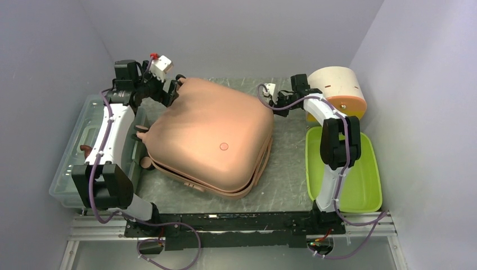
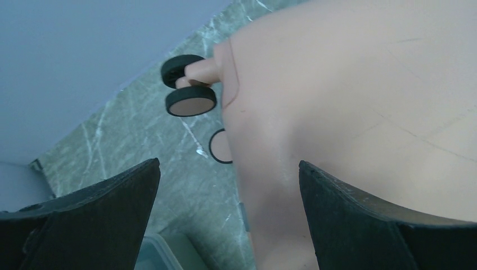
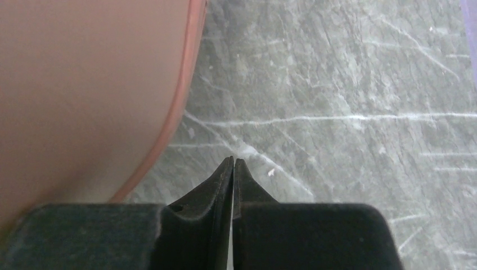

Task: Open, take out, and arrange the luggage
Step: Unzip the zipper of the luggage, then adjust the luggage at the center of the board.

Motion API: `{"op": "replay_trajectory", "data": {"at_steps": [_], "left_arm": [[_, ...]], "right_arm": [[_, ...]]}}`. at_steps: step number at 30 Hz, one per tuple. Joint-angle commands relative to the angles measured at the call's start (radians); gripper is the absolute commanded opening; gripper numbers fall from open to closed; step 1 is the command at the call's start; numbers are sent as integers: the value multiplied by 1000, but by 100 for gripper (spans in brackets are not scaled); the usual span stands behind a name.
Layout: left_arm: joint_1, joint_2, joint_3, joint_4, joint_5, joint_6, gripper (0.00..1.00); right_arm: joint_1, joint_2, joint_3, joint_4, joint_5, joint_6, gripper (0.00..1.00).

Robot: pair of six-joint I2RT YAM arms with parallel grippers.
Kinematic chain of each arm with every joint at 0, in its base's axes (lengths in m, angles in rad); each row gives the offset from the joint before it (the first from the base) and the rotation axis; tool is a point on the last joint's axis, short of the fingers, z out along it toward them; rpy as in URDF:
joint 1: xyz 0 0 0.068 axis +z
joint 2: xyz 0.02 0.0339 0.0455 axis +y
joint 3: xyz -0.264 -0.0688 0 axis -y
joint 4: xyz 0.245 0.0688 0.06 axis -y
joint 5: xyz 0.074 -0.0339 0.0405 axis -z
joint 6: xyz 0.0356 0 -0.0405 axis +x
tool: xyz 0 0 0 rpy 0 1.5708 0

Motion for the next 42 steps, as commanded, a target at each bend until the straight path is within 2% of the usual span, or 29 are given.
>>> {"op": "replay_trajectory", "data": {"at_steps": [1,8,14,20,25,28,33,42], "left_arm": [[-2,3,58,73,-78,-30,99],[-1,-7,25,127,-80,-81,99],[-1,-18,11,112,-33,-76,99],[-1,-13,24,91,-1,-77,99],[-1,-23,17,84,27,-85,99],[-1,-30,13,73,30,-75,99],[-1,-42,3,66,32,-66,99],[0,-43,4,60,36,-72,99]], "right_arm": [[-6,-94,-42,-59,64,-53,11],[-33,-264,-186,-20,103,-28,23],[-69,-328,-266,-47,11,-155,27],[-80,-202,-104,-250,-120,-290,33],[-84,-91,30,-447,-207,-535,44],[-84,-52,82,-531,-243,-607,46],[-84,25,190,-763,-273,-798,45],[-69,24,157,-734,-292,-797,44]]}}
